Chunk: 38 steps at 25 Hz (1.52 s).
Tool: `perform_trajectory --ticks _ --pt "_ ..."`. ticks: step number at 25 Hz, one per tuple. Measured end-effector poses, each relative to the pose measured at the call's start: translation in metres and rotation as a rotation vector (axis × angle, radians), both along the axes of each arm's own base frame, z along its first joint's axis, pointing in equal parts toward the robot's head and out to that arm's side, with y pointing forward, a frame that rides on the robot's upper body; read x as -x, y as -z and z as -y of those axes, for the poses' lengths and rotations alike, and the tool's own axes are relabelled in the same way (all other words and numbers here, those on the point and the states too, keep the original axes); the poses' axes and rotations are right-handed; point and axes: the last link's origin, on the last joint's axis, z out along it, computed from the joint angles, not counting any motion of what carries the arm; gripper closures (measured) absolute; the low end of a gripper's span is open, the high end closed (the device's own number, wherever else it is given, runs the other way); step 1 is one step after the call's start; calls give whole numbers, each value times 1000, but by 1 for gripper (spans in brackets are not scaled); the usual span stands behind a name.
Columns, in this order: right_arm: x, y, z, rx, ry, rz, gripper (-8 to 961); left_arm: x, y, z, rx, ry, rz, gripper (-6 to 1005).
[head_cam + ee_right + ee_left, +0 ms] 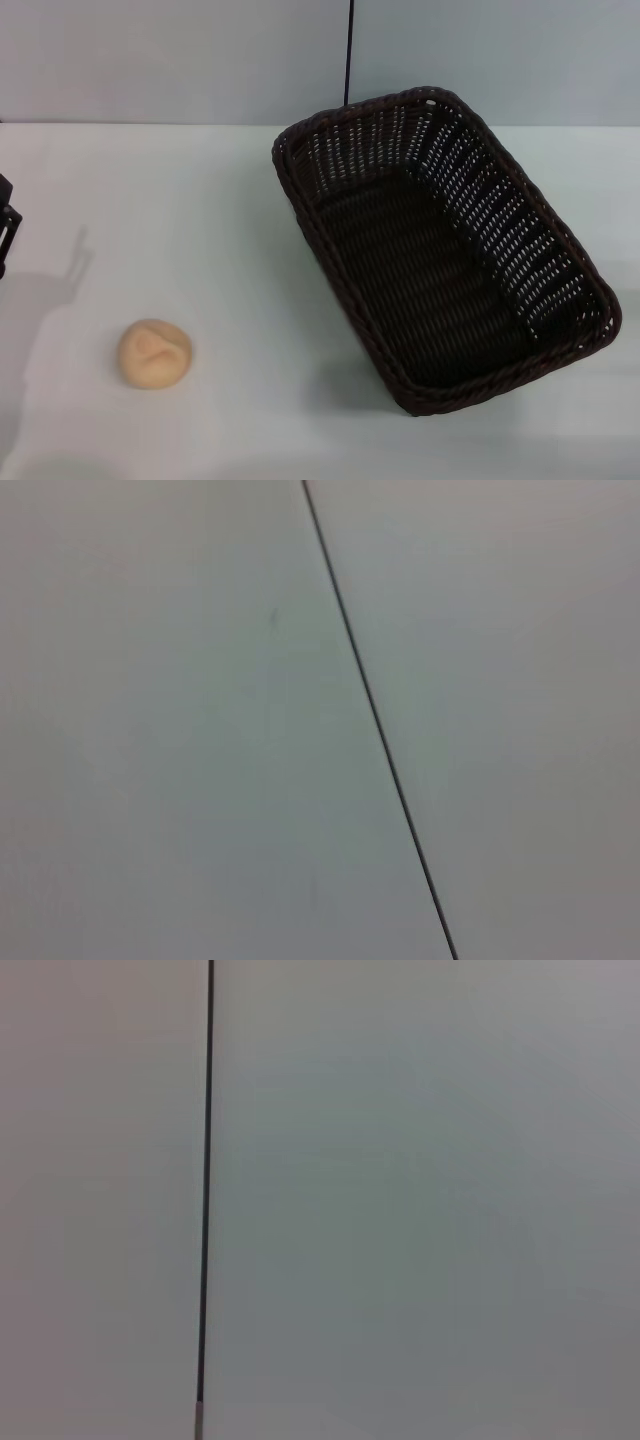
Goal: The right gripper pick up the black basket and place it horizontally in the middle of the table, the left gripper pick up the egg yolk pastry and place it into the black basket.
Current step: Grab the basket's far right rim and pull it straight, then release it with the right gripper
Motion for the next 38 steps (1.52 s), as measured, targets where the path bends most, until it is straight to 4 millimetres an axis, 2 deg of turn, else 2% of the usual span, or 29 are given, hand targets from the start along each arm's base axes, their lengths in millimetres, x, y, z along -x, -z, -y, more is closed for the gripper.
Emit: perform_trajectory --ticks 8,9,10,11,12,13,14,15,16,17,18,20,21,22,23,24,25,26,28,30,31,32,34,35,36,37,38 --pt "-3 -31 1 149 -118 9 192 1 -1 1 0 -2 6 205" --pt "-3 -38 1 174 -133 8 192 1 -1 1 0 -1 5 206" --pt "-3 -55 1 236 -160 -10 193 1 -1 1 -1 0 5 206" --pt "-3 -55 1 236 -160 -10 193 1 -1 1 -1 0 5 207" --pt "1 -77 -1 319 -183 -27 193 1 -2 2 -5 -1 7 207" --pt "1 -77 -1 319 -183 -27 193 1 -2 2 -5 -1 7 208" --pt "5 -88 -3 373 -189 -43 194 1 -2 2 -5 -1 7 208" --pt "16 -112 -10 501 -170 -38 194 1 -2 2 -6 -1 6 209" --pt "16 -112 -10 501 -170 -38 194 1 -2 2 -6 -1 6 209" --pt "30 -133 -19 625 -121 -21 194 1 -2 2 -7 -1 4 210" --pt "30 -133 -19 625 -121 -21 194 1 -2 2 -5 0 4 210" --pt "53 -155 -37 804 -10 14 193 0 -1 2 -1 3 6 211" --pt "53 -155 -37 804 -10 14 193 0 0 2 2 4 8 212" --pt "68 -164 -51 913 52 34 193 0 0 2 2 4 9 213" --pt "68 -164 -51 913 52 34 193 0 0 2 2 4 9 213" --pt "76 -168 -59 966 76 45 194 -1 0 2 2 4 10 214" --pt "90 -172 -75 1069 119 59 194 -1 0 2 2 4 10 214" --pt "90 -172 -75 1069 119 59 194 -1 1 3 0 5 13 215" --pt "103 -175 -90 1168 170 87 193 -1 0 6 -6 8 14 216" --pt "118 -168 -113 1281 241 137 193 -1 -1 8 -13 11 14 217" --pt "118 -168 -113 1281 241 137 193 -1 -1 9 -13 11 15 217" --pt "126 -156 -127 1362 285 172 193 -1 -1 9 -13 10 15 218" --pt "128 -148 -133 1392 297 184 194 -1 -1 12 -16 9 18 219" --pt "132 -130 -148 1443 312 205 194 -1 0 15 -18 7 24 219" --pt "132 -130 -148 1443 312 205 194 -1 0 15 -18 7 24 220" --pt "134 -113 -160 1475 318 216 194 0 0 17 -19 4 27 220" --pt "134 -113 -160 1475 318 216 194 0 0 19 -19 1 29 221"
